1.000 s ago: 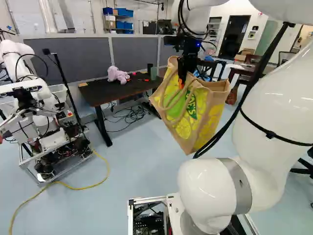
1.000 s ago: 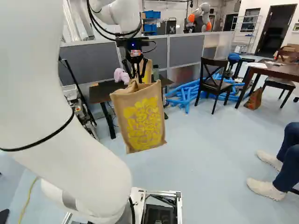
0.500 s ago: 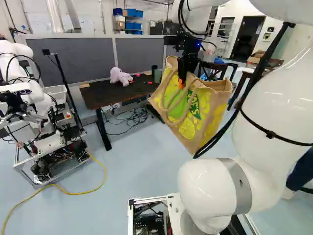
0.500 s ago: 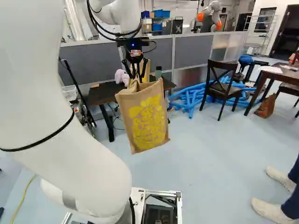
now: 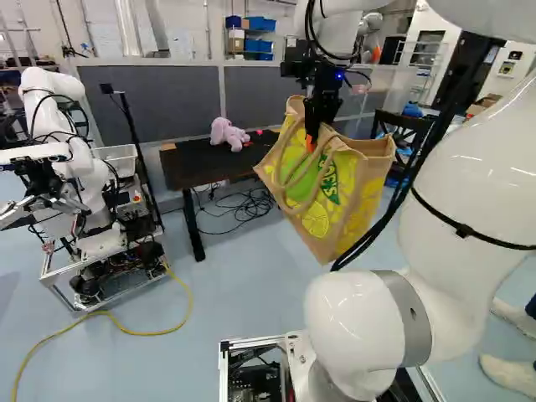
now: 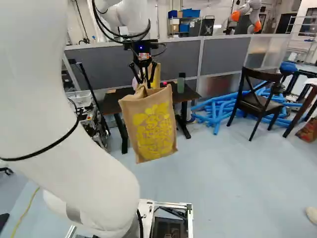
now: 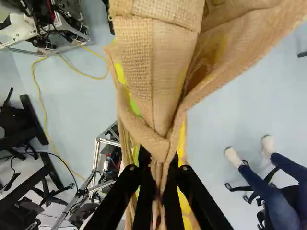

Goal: Pick up the bag on the ground and place it on the table

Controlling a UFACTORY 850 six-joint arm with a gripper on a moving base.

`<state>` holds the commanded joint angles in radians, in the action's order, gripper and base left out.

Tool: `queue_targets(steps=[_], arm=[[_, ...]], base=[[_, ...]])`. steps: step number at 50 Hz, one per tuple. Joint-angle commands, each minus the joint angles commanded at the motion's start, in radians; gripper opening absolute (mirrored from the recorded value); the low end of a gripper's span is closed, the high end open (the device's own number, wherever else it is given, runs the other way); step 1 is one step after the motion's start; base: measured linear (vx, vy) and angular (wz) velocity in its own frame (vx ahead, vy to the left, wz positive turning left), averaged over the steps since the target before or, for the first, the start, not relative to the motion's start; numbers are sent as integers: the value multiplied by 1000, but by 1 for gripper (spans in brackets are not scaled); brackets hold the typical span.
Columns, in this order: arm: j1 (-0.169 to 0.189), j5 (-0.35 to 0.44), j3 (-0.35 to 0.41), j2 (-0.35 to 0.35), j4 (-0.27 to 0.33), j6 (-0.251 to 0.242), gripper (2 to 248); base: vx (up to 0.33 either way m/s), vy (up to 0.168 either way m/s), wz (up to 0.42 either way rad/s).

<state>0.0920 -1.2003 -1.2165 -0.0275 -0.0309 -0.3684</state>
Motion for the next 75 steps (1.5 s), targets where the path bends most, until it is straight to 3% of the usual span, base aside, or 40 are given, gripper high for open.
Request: queue_targets(steps=[37,75], arm=[[0,0,0,0,0,0,26],[0,0,0,0,0,0,26]], base=[[181,52,247],[147,-8,253]])
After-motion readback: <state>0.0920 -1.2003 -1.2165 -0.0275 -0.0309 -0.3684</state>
